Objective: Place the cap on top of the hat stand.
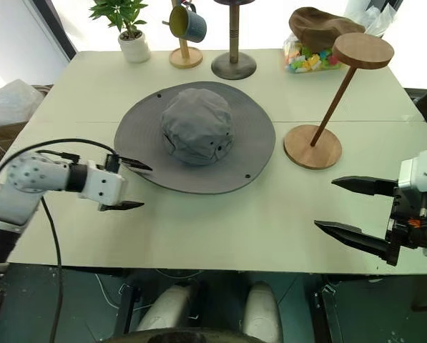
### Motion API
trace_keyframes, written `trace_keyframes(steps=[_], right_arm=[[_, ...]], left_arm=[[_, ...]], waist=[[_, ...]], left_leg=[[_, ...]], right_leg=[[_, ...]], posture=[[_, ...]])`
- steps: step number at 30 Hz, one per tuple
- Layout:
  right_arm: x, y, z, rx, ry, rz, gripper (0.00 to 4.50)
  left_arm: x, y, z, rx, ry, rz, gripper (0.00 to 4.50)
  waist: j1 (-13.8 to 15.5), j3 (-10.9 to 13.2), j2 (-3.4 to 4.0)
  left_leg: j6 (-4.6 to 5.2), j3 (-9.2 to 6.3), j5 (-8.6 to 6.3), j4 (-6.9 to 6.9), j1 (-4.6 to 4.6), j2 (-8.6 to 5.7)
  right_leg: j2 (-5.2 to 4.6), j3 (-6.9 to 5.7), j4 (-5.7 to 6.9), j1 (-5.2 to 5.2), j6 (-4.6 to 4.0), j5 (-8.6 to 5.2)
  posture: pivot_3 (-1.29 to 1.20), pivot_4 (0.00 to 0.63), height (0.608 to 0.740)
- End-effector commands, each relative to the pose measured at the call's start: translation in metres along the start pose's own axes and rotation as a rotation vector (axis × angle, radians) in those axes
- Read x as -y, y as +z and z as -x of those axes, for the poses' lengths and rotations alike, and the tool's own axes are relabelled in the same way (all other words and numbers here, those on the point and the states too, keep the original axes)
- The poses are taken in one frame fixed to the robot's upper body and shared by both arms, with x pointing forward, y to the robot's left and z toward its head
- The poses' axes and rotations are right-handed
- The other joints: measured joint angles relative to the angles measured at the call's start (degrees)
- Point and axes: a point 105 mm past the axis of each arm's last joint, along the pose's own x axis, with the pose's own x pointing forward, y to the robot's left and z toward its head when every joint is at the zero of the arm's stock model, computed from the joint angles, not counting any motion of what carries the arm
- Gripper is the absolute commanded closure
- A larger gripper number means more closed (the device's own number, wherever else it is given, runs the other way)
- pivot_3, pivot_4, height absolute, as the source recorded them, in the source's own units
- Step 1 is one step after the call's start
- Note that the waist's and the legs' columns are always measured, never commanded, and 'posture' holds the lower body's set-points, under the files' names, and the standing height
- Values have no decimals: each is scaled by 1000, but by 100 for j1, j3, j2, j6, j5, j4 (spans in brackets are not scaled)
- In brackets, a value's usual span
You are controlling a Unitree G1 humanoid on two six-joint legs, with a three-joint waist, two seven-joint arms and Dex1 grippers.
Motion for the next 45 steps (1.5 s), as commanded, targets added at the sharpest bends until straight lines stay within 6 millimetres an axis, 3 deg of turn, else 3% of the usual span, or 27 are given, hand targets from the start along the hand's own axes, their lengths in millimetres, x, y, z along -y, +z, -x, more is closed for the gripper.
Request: trace_keyframes(steps=[1,8,9,11,18,23,31,35,41,45], right_arm=[[-6,11,2,31,-12,32,0],[-9,13,0,38,-36,33,0],[-9,13,0,41,-42,35,0],[-9,16,1,52,-54,37,0],[-9,28,11,124,-77,-16,0],[4,39,22,157,-207,31,0],[17,56,52,234,-336,48,0],[24,63,66,264,-394,56,0],[24,65,91,275,-484,55,0],[19,63,106,279,-547,49,0]], left_arm=[[-27,1,-13,-9,198,-87,44],[-45,-2,-37,-13,353,-106,44],[-46,-2,-39,-6,358,-104,278],[-49,-1,-41,2,363,-105,879],[-67,-5,-38,25,430,-3,4425],[-105,4,-23,100,555,232,4474],[-179,58,5,339,657,417,4474],[-211,99,4,467,660,378,4474],[-257,184,6,702,713,177,4474],[-265,234,10,825,738,-7,4474]], waist=[[11,2,-4],[-23,1,-12],[-25,1,-12],[-25,1,-13],[-21,3,-18],[-32,4,-21],[-29,6,-29],[-29,9,-35],[-12,18,-50],[-38,22,-55]], left_leg=[[0,0,0,7,-1,0],[14,5,-8,41,-4,-1],[14,5,-8,41,-4,-1],[14,5,-8,42,-4,-1],[14,5,-8,45,-5,-1],[15,4,-9,47,-5,-1],[16,3,-8,62,-21,-3],[16,4,-9,63,-22,-4],[21,13,-12,65,-34,-3],[34,29,-19,67,-53,-2]], right_leg=[[1,0,-3,3,2,2],[3,0,-7,16,11,9],[3,0,-7,16,12,10],[3,0,-7,16,12,10],[3,0,-7,17,14,11],[4,0,-6,17,14,11],[6,-1,-5,14,18,13],[7,-1,-6,13,19,14],[7,-2,-17,10,25,17],[3,1,-29,-7,30,19]], posture=[[0,150,740],[0,150,740],[0,150,740],[0,150,740],[0,150,740],[0,150,740],[0,150,740],[0,150,740],[0,150,740],[0,150,740]])
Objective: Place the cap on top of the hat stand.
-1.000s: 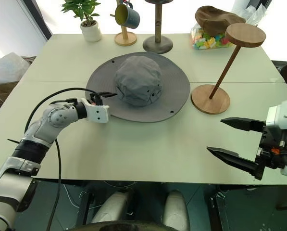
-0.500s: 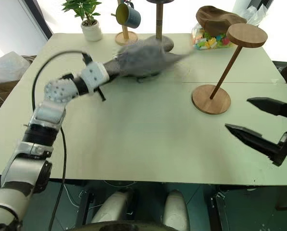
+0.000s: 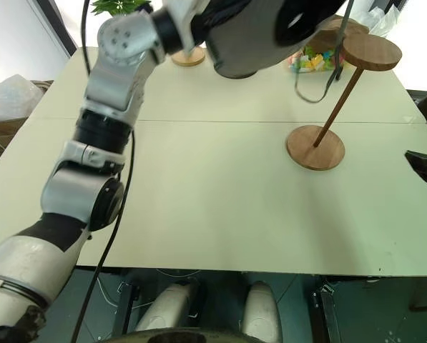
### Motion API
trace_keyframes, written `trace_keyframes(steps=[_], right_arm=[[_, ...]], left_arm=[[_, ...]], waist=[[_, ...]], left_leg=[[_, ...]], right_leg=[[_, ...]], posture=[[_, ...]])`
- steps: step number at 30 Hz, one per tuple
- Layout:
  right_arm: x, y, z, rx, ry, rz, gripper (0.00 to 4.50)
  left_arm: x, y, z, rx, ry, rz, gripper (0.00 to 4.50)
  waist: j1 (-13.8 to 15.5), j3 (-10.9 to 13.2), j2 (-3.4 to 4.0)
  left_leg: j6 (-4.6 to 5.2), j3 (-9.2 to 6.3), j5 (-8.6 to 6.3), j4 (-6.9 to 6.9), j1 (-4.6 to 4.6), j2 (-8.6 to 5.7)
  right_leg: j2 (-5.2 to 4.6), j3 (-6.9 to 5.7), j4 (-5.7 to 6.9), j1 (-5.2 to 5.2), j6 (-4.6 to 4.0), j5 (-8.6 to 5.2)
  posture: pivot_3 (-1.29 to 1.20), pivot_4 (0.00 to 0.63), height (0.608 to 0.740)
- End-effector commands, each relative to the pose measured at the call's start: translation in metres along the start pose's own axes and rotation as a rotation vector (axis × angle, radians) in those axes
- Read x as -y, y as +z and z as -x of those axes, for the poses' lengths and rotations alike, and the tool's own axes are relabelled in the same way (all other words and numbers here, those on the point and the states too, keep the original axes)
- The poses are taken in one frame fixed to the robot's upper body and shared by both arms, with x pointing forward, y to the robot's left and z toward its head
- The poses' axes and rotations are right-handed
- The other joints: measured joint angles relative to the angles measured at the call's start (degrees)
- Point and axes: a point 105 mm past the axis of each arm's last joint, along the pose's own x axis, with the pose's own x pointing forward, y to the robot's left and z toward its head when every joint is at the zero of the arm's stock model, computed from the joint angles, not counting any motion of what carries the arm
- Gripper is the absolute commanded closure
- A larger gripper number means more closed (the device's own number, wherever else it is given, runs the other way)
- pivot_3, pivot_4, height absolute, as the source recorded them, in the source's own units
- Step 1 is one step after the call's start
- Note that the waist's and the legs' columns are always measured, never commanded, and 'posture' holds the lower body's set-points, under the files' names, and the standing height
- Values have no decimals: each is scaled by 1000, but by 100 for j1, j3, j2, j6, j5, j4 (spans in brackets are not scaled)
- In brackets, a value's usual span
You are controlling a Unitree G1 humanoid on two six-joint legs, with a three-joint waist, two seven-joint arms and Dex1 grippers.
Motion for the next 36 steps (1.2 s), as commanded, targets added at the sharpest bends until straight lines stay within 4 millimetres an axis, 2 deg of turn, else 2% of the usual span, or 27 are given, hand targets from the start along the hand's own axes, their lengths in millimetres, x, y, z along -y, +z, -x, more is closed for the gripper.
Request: trace_keyframes(steps=[1,3,5,9,12,15,21,30,36], right_arm=[[3,12,19,42,-81,33,0],[5,11,29,50,-126,20,0],[6,10,38,51,-171,8,0],[3,6,57,48,-261,-3,0],[0,4,65,47,-295,-10,0],[-5,3,75,42,-342,-21,0],[-11,4,80,38,-374,-38,0],[-3,1,88,15,-429,-39,0],[-1,-4,84,-1,-422,-35,0]], left_arm=[[1,47,-19,190,-7,-151,4474],[18,56,-23,254,-62,-286,4474],[37,56,-23,296,-128,-409,4474],[75,16,-6,265,-251,-661,4474],[81,-4,4,232,-264,-736,4474],[89,-29,7,165,-241,-780,4474],[100,-31,-5,196,-169,-778,4474],[158,-67,30,199,-332,-693,4474],[168,-74,35,179,-352,-665,4474]], waist=[[-2,2,-3],[-3,6,-10],[10,9,-16],[13,18,-31],[-1,19,-31],[35,19,-32],[168,20,-33],[158,20,-34],[169,17,-39]], left_leg=[[3,8,-2,-1,-4,0],[6,19,-3,-1,-5,2],[6,31,-4,-1,-2,3],[7,38,-4,0,10,4],[39,44,-22,-1,33,4],[42,43,-24,-3,33,4],[42,46,-24,-1,30,-1],[48,62,-28,-8,38,1],[48,61,-28,-5,37,0]], right_leg=[[-3,1,-1,-4,1,0],[-4,6,0,-10,2,0],[-2,8,2,-9,2,0],[-2,17,5,-2,10,8],[0,38,8,10,16,11],[2,44,10,7,19,13],[0,54,6,4,25,14],[3,75,11,-5,26,14],[3,75,11,0,27,16]], posture=[[0,150,740],[0,150,740],[0,150,740],[0,150,740],[0,150,740],[0,150,740],[0,150,740],[0,150,740],[0,150,740]])
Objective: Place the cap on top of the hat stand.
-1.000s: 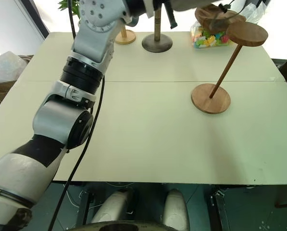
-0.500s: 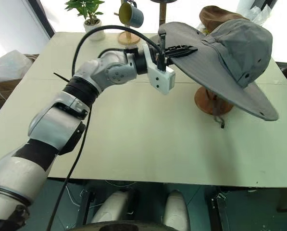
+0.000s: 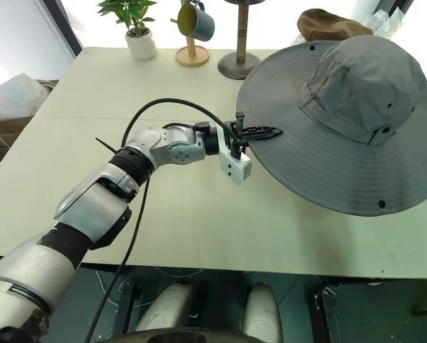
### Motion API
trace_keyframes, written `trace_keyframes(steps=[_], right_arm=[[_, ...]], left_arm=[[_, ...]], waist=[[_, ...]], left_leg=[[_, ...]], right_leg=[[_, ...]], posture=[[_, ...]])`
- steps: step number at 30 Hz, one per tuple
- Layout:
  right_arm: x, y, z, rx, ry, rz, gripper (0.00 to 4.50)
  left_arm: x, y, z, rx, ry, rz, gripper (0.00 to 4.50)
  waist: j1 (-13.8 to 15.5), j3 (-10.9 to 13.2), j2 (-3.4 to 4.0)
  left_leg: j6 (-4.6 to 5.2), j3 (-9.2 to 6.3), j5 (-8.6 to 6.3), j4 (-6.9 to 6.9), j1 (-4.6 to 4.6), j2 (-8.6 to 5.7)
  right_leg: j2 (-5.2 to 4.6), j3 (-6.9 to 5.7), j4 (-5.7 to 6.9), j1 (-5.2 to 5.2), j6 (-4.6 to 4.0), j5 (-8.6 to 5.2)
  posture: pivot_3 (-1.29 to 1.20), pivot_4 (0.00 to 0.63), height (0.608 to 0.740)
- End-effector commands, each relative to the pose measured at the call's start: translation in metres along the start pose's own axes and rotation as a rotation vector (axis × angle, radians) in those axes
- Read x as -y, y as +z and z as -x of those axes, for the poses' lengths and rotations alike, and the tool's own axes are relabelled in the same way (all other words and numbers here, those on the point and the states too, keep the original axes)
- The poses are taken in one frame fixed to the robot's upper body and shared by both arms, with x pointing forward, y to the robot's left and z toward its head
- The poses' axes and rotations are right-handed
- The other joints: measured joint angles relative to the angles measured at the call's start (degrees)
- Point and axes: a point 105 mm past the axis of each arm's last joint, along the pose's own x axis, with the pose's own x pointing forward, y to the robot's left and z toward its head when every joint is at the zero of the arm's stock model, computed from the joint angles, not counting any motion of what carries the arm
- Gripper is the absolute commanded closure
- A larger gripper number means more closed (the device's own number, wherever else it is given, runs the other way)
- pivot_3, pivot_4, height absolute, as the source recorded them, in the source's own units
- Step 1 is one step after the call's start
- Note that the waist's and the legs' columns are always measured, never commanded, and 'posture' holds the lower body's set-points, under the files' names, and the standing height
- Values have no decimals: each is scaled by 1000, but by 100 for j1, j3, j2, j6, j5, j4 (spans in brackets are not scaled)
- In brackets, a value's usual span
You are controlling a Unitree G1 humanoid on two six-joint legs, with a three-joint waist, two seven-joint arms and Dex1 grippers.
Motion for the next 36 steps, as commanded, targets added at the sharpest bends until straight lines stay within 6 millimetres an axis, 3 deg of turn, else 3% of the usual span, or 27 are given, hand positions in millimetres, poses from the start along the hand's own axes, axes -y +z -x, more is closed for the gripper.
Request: trace_keyframes(steps=[1,4,8,13,18,21,24,26,27,29,31,33,36], right_arm=[[3,3,1,15,-13,18,0],[4,1,-1,10,-8,24,0],[7,-3,-2,-5,-9,32,0],[9,-10,-4,-33,7,42,0],[16,-17,-11,-65,30,52,0],[22,-21,-15,-81,44,49,0],[28,-26,-17,-99,55,38,0],[33,-29,-18,-108,55,36,0],[35,-29,-18,-110,55,36,0],[38,-29,-19,-112,57,38,0],[42,-28,-21,-111,59,40,0],[46,-28,-23,-110,62,40,0],[53,-31,-26,-117,57,25,0]], left_arm=[[-11,7,-5,35,29,-18,4474],[-21,4,-5,23,62,-10,4474],[-27,2,-1,27,73,9,2690],[-28,0,13,22,63,17,26],[-29,-17,40,-62,47,36,26],[-30,-33,69,-157,28,54,26],[-12,-46,113,-264,-94,195,26],[-8,-63,159,-416,-187,457,26],[-9,-65,172,-441,-208,553,26],[-25,-67,193,-455,-190,799,26],[-65,-63,209,-355,-101,1160,26],[-97,-51,215,-205,-66,1355,26],[-129,-36,214,-64,-92,1457,26]], waist=[[-7,0,0],[-10,0,-1],[-12,-1,0],[-18,-5,7],[-31,-12,19],[-48,-15,25],[-60,-22,36],[-107,-25,42],[-151,-24,42],[-174,-23,40],[-169,-22,39],[-182,-19,29],[-229,-24,37]], left_leg=[[1,0,0,0,0,0],[1,0,0,0,0,0],[1,1,0,0,0,0],[0,1,0,0,1,1],[-3,4,1,0,5,1],[-5,7,3,0,8,2],[-13,9,8,0,10,2],[-14,10,8,0,12,2],[-13,11,8,0,12,2],[-6,4,4,0,10,3],[2,1,-1,9,8,1],[6,-3,-2,16,4,0],[7,-6,-3,18,10,2]], right_leg=[[0,0,-1,0,0,0],[0,0,0,-1,0,0],[0,0,0,-2,0,0],[1,1,1,-2,0,0],[1,5,2,-1,0,1],[4,10,4,-3,0,1],[5,13,6,-3,0,1],[6,15,7,-3,0,1],[7,15,10,-4,-1,0],[11,14,13,-5,-2,0],[11,11,14,0,-1,0],[11,7,19,1,-1,0],[17,6,18,6,1,-1]], posture=[[0,150,740],[0,150,740],[0,150,740],[0,150,740],[0,150,740],[0,150,740],[0,150,740],[0,150,740],[0,150,740],[0,150,740],[0,150,740],[0,150,740],[0,150,740]])
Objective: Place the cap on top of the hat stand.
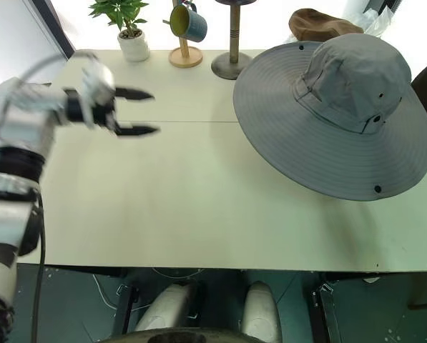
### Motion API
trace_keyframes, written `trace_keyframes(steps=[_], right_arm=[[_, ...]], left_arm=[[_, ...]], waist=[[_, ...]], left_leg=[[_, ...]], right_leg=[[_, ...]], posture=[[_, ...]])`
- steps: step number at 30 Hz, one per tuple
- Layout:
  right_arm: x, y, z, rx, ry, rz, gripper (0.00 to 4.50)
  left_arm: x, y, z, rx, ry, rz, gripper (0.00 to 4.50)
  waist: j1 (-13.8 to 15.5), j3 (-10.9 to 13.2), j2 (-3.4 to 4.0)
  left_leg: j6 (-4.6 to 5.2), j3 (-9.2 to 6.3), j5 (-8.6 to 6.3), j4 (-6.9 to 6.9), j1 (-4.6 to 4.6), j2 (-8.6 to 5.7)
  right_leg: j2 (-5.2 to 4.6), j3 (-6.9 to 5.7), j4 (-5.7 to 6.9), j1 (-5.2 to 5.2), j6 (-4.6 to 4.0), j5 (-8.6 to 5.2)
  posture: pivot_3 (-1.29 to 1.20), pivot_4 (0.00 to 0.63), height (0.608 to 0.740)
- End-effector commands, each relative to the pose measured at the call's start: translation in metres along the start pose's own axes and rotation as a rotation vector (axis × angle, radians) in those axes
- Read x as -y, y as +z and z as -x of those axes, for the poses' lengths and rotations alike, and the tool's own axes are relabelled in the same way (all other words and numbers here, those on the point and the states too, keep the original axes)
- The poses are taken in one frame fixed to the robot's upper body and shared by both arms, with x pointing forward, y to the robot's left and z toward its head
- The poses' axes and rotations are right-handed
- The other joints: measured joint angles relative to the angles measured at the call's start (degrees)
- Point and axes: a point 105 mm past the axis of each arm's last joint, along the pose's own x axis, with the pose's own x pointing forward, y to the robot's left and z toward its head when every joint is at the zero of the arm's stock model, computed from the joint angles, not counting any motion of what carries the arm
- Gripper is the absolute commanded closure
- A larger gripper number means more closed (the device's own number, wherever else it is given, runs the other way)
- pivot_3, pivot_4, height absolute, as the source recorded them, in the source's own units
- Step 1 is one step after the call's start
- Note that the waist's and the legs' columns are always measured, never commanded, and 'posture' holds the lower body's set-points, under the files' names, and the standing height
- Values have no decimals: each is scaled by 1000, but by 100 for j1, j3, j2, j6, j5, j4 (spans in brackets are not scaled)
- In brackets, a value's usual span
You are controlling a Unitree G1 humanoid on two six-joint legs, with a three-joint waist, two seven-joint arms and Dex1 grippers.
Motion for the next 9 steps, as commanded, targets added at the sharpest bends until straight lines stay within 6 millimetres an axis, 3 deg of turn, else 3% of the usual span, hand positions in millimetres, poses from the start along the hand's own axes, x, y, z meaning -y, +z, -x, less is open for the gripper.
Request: trace_keyframes(steps=[1,5,9], right_arm=[[12,-4,3,-5,-31,-10,0],[14,-3,0,5,-31,-17,0],[10,3,-8,26,-9,-11,0]], left_arm=[[16,43,5,124,-153,72,26],[24,62,-3,127,-213,41,26],[30,60,-13,41,-246,-27,26]], waist=[[-28,-12,21],[-86,-17,29],[-120,-16,27]], left_leg=[[-10,1,6,-1,10,1],[-22,2,13,-3,19,2],[-22,2,13,-3,18,5]], right_leg=[[0,0,-6,12,2,-1],[-1,1,-7,22,3,-2],[-1,3,-6,19,2,-2]], posture=[[0,150,740],[0,150,740],[0,150,740]])
